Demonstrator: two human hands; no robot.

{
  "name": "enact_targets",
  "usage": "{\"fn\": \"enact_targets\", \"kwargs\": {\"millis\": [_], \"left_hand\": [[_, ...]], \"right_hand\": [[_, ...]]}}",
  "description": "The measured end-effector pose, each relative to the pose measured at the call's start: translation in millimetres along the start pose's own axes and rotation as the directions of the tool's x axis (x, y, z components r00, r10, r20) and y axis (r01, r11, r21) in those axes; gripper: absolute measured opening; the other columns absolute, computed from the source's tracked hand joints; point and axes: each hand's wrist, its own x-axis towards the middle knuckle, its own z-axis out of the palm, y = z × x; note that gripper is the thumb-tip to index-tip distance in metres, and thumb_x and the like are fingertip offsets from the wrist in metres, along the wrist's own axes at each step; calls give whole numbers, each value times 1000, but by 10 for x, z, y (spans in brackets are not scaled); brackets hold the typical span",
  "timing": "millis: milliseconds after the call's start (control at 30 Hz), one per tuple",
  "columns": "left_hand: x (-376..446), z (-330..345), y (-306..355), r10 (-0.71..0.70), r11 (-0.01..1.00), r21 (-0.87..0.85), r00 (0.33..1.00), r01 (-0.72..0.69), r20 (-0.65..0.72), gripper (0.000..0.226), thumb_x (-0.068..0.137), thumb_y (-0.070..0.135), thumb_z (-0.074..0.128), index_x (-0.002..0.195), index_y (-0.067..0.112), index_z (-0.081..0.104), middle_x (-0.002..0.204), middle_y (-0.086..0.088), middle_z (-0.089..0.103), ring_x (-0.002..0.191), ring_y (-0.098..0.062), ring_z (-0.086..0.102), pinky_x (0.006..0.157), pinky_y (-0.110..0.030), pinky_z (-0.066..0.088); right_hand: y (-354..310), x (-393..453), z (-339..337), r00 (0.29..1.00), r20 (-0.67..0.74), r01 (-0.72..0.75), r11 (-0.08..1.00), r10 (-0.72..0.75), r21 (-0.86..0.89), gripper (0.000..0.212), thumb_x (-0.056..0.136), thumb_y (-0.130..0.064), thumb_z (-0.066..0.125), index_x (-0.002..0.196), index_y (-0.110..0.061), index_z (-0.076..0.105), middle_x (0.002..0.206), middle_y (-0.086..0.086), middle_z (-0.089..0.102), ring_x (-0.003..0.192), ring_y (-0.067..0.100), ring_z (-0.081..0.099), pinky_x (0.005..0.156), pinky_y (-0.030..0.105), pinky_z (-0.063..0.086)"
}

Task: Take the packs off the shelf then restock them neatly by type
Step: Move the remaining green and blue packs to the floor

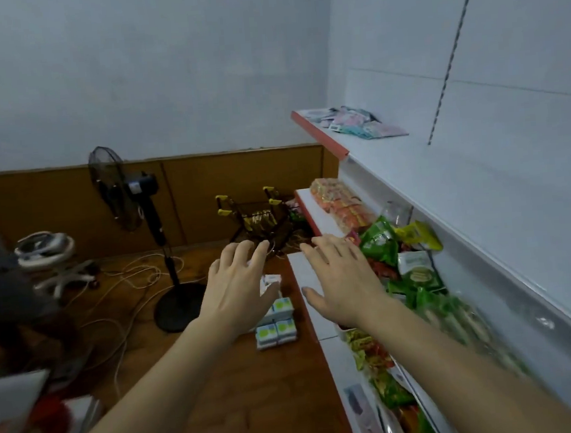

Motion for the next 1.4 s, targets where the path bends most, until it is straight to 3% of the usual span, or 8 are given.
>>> {"fn": "enact_targets", "kwargs": {"millis": [200, 500, 667, 900, 1100, 1233, 1400], "left_hand": [[701, 617, -243, -46, 999, 31, 991, 43, 123, 76, 94, 60, 49, 155, 28, 18, 158, -1, 28, 146, -26, 21, 114, -44, 33], [1535, 1584, -723, -145, 989, -8, 961, 151, 237, 73, 93, 58, 53, 152, 29, 23, 154, 1, 31, 145, -25, 23, 112, -45, 36], [2162, 2286, -1208, -120, 991, -21, 943, 133, 311, 72, 93, 58, 52, 151, 26, 23, 153, -2, 31, 142, -27, 25, 110, -45, 37], [3013, 3446, -1843, -127, 983, -59, 882, 172, 453, 73, 96, 57, 49, 155, 26, 18, 159, -4, 24, 148, -28, 15, 116, -47, 28], [3390, 4485, -2141, -162, 968, -67, 806, 242, 569, 75, 95, 59, 48, 155, 27, 17, 159, -4, 25, 147, -29, 17, 115, -49, 29], [3530, 5232, -2224, -170, 963, -58, 757, 264, 631, 74, 95, 59, 47, 155, 27, 17, 156, -3, 27, 145, -28, 18, 114, -47, 31], [3589, 6195, -2261, -212, 941, -47, 693, 335, 689, 73, 92, 56, 52, 152, 30, 21, 152, 1, 30, 143, -25, 22, 111, -44, 35]], "right_hand": [[444, 806, 723, 989, 145, 31, 998, -40, 62, 75, 98, -54, 43, 158, -20, 15, 164, 6, 17, 153, 28, 8, 121, 50, 17], [872, 1892, 1679, 965, 260, 19, 996, -42, 90, 69, 96, -52, 46, 153, -23, 22, 156, 4, 28, 147, 26, 19, 119, 48, 22], [964, 2563, 2378, 928, 370, 13, 998, -36, 64, 73, 98, -53, 41, 158, -23, 12, 163, 5, 17, 152, 26, 10, 122, 48, 17], [1108, 3505, 3465, 883, 468, -71, 995, 29, 73, 74, 97, -55, 43, 158, -24, 13, 165, 5, 16, 152, 27, 10, 122, 49, 14], [1270, 3934, 4449, 821, 571, -73, 994, 15, 79, 73, 95, -51, 47, 156, -21, 23, 160, 7, 27, 150, 29, 19, 120, 50, 17], [1428, 4117, 5259, 775, 632, -73, 991, -12, 109, 73, 86, -51, 53, 149, -16, 41, 149, 12, 46, 142, 34, 37, 112, 55, 34], [1666, 4237, 6337, 721, 691, -73, 985, -58, 159, 75, 94, -53, 43, 157, -22, 17, 163, 7, 19, 151, 28, 12, 121, 50, 17]]}}
